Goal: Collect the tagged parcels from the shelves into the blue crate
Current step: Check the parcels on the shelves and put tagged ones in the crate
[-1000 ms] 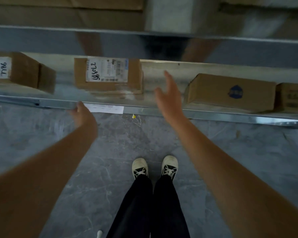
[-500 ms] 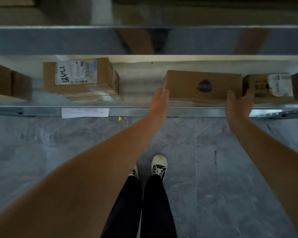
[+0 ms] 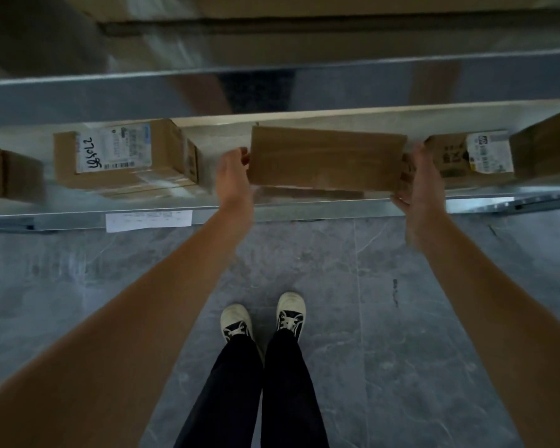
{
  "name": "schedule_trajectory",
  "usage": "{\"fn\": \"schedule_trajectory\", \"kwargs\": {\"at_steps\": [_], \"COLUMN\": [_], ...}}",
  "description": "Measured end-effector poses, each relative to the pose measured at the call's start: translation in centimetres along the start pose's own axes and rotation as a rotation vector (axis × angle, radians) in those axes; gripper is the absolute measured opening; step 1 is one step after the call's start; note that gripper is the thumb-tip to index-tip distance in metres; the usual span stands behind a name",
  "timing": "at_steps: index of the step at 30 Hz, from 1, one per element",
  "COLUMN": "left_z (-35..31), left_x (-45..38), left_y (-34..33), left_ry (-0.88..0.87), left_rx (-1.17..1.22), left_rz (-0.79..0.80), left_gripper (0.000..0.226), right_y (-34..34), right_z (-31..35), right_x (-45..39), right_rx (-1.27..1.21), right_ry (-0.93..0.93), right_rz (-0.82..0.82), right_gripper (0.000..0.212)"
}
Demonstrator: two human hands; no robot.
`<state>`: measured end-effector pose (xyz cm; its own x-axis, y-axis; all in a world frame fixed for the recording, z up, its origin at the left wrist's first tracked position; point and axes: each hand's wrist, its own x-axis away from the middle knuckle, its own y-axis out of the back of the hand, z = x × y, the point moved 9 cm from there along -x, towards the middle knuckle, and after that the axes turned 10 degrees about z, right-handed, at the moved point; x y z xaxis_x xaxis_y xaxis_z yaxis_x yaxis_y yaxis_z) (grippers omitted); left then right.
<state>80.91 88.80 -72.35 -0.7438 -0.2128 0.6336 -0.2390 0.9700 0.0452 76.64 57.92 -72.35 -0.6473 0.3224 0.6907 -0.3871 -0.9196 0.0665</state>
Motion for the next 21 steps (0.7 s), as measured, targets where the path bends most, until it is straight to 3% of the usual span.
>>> {"fn": "schedule_trajectory", "kwargs": {"at_steps": [9,16,18,19,21], "left_z": [0.4,0.9,0.9,1.2,1.8], "left_x": [-0.3,0.6,0.9,0.9,1.0], "left_y": [1.0,0.7,0.8,0.9,0.9], "left_ry": [0.049,0.04,0.052,0.079,0.145], "left_rx": [-0.019,-0.092,-0.086,-0.066,-0.028], "left_rz": [-0.011,0.067,0.085,0.099,0.146], "left_gripper": [0.025,0.029,0.024,0.032,0.049], "right_y": [-1.0,-1.8,-1.7,-1.7,-1.8], "right_z": [-1.4,-1.4,-1.6,-1.6,-1.3], "right_x": [0.5,0.2,0.0,0.0,0.1], "right_rx": [-0.043,0.038,0.046,0.042,0.04], "right_ry": [-0.04,-0.026,-0.019,-0.01,0.035], "right_rz": [0.007,0.028,0.019,0.014,0.014], "right_gripper": [0.05,0.033,0.016,0.007,0.008]}}
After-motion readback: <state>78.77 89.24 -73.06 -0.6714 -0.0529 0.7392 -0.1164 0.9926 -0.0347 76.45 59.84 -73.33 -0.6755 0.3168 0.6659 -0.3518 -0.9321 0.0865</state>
